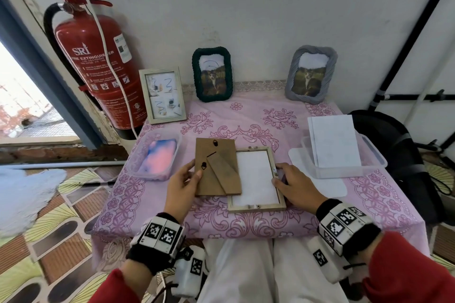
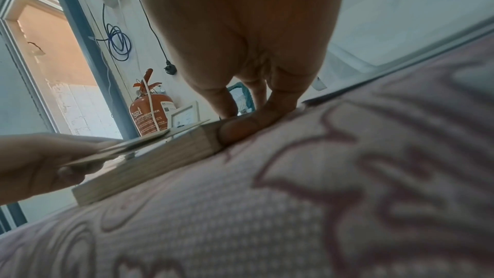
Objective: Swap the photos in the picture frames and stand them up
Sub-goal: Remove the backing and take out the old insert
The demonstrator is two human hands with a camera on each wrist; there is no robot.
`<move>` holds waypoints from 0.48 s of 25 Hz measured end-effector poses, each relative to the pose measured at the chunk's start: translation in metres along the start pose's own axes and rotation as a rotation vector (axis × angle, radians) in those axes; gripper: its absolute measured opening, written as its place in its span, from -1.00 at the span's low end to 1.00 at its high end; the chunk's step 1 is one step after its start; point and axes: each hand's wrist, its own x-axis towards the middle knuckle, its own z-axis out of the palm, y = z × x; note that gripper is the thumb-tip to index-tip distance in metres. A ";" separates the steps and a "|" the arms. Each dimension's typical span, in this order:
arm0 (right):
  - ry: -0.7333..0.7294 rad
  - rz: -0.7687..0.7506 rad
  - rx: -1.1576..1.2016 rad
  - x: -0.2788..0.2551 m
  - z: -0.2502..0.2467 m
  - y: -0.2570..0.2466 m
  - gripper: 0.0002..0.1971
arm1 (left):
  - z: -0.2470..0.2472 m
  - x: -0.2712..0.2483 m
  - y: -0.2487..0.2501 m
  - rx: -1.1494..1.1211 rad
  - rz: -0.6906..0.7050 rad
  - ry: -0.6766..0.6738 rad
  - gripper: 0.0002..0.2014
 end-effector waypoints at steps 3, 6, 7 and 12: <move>0.005 -0.016 0.015 0.000 0.000 0.001 -0.59 | -0.016 -0.002 -0.011 0.005 -0.029 0.043 -0.63; 0.012 -0.022 0.028 -0.001 0.002 0.003 -0.60 | -0.028 -0.003 -0.023 0.083 -0.068 0.108 -0.63; 0.012 -0.022 0.029 -0.002 0.002 0.003 -0.60 | -0.031 -0.003 -0.026 0.128 -0.067 0.115 -0.63; 0.024 -0.014 0.026 -0.004 0.003 0.000 -0.59 | -0.038 -0.003 -0.030 0.301 -0.051 0.109 -0.64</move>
